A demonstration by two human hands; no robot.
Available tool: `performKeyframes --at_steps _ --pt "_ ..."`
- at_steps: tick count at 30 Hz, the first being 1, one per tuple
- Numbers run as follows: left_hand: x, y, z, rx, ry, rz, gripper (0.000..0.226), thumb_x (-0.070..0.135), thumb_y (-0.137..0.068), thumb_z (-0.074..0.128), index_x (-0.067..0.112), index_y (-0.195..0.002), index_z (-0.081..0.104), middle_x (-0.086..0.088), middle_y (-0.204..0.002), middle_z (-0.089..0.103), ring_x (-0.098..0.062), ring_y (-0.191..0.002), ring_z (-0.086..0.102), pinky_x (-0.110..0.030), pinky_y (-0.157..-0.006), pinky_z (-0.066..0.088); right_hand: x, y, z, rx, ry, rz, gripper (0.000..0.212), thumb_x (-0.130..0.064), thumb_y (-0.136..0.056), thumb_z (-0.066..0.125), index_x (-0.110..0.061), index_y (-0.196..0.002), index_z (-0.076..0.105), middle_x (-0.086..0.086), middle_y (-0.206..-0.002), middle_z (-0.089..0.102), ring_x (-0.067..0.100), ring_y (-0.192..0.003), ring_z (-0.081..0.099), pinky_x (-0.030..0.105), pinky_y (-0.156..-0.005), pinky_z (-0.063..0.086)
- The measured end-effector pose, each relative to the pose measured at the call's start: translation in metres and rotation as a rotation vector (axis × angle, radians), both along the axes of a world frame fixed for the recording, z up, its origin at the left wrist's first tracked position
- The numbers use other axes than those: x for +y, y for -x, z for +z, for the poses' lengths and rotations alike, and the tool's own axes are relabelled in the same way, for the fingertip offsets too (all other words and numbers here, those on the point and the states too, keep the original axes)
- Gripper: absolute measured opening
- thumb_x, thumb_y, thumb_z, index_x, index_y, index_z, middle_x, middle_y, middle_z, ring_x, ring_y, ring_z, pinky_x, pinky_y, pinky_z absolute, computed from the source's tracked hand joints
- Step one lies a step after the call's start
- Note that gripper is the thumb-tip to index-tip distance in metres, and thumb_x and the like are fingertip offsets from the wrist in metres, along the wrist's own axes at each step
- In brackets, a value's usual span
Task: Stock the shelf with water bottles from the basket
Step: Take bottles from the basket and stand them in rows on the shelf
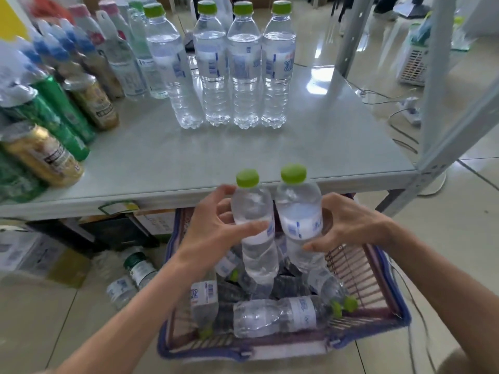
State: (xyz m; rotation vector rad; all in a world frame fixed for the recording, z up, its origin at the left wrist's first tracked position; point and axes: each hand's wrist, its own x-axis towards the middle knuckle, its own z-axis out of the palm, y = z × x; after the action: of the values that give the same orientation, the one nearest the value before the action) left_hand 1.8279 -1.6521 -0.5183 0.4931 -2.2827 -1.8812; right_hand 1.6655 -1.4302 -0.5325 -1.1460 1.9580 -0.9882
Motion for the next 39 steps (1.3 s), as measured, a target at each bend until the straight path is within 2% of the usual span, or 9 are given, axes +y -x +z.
performKeyframes --at_steps 4,8,12,15,19,24,28,32,39 --pt "-0.002 0.013 0.04 0.174 -0.089 0.044 0.06 0.011 -0.065 0.087 0.014 -0.121 0.066 0.003 -0.107 0.079 -0.015 -0.093 0.078 -0.025 -0.075 0.061 0.004 0.012 0.027 0.022 0.202 -0.137 0.04 -0.04 -0.069 0.089 -0.025 -0.103 0.076 0.009 -0.103 0.078 0.031 -0.091 0.076 0.047 -0.086 0.06" --pt "-0.007 0.043 0.075 0.313 -0.118 0.047 0.065 0.015 -0.063 0.088 0.009 -0.125 0.067 -0.003 -0.113 0.077 -0.017 -0.103 0.075 -0.036 -0.092 0.059 0.019 0.033 0.05 0.098 0.292 -0.306 0.034 -0.022 -0.072 0.09 -0.02 -0.103 0.074 0.001 -0.1 0.08 0.021 -0.092 0.077 0.03 -0.085 0.061" --pt "-0.007 0.086 0.092 0.39 -0.105 0.044 0.068 0.019 -0.064 0.09 0.007 -0.126 0.067 -0.009 -0.118 0.075 -0.026 -0.112 0.071 -0.053 -0.1 0.054 0.024 0.049 0.068 0.19 0.31 -0.463 0.033 -0.029 -0.071 0.082 -0.029 -0.102 0.073 -0.023 -0.089 0.078 -0.004 -0.085 0.073 0.008 -0.076 0.053" --pt "0.004 0.119 0.101 0.401 -0.098 0.089 0.072 0.023 -0.059 0.091 0.01 -0.126 0.068 -0.008 -0.114 0.076 -0.025 -0.109 0.072 -0.052 -0.097 0.056 0.013 0.069 0.073 0.202 0.336 -0.562 0.036 -0.021 -0.08 0.084 -0.018 -0.114 0.073 -0.02 -0.088 0.077 -0.006 -0.083 0.074 0.009 -0.075 0.057" --pt "0.021 0.159 0.099 0.378 -0.108 0.118 0.068 0.02 -0.058 0.091 0.008 -0.121 0.069 -0.007 -0.107 0.078 -0.023 -0.103 0.075 -0.05 -0.094 0.058 -0.004 0.1 0.078 0.296 0.349 -0.703 0.049 -0.036 -0.075 0.088 -0.014 -0.117 0.076 -0.002 -0.102 0.079 0.013 -0.092 0.077 0.039 -0.09 0.062" --pt "0.042 0.2 0.099 0.388 -0.036 0.148 0.05 0.001 -0.068 0.088 0.009 -0.114 0.07 -0.005 -0.1 0.078 -0.015 -0.091 0.076 -0.028 -0.08 0.062 -0.006 0.128 0.085 0.435 0.326 -0.835 0.048 -0.041 -0.073 0.087 -0.021 -0.116 0.077 -0.003 -0.101 0.079 0.01 -0.089 0.075 0.019 -0.077 0.056" --pt "0.05 0.231 0.1 0.373 0.013 0.215 0.046 0.008 -0.066 0.089 0.008 -0.109 0.071 -0.004 -0.095 0.079 -0.017 -0.086 0.077 -0.033 -0.08 0.063 -0.003 0.147 0.076 0.448 0.327 -0.948 0.053 -0.044 -0.069 0.088 -0.022 -0.116 0.077 -0.003 -0.104 0.08 0.01 -0.088 0.075 0.029 -0.086 0.06" --pt "0.051 0.263 0.097 0.348 0.084 0.285 0.055 0.019 -0.06 0.092 0.011 -0.111 0.072 -0.002 -0.096 0.079 -0.019 -0.089 0.077 -0.041 -0.083 0.063 -0.01 0.16 0.06 0.444 0.307 -1.015 0.054 -0.042 -0.067 0.089 -0.019 -0.115 0.076 -0.001 -0.104 0.079 0.011 -0.089 0.073 0.018 -0.075 0.052" --pt "0.05 0.285 0.101 0.299 0.285 0.378 0.06 0.033 -0.062 0.093 0.015 -0.115 0.072 0.001 -0.101 0.077 -0.016 -0.09 0.074 -0.034 -0.084 0.062 -0.028 0.171 0.052 0.384 0.338 -0.941 0.055 -0.04 -0.071 0.089 -0.017 -0.12 0.075 -0.001 -0.106 0.079 0.011 -0.091 0.073 0.007 -0.067 0.046"
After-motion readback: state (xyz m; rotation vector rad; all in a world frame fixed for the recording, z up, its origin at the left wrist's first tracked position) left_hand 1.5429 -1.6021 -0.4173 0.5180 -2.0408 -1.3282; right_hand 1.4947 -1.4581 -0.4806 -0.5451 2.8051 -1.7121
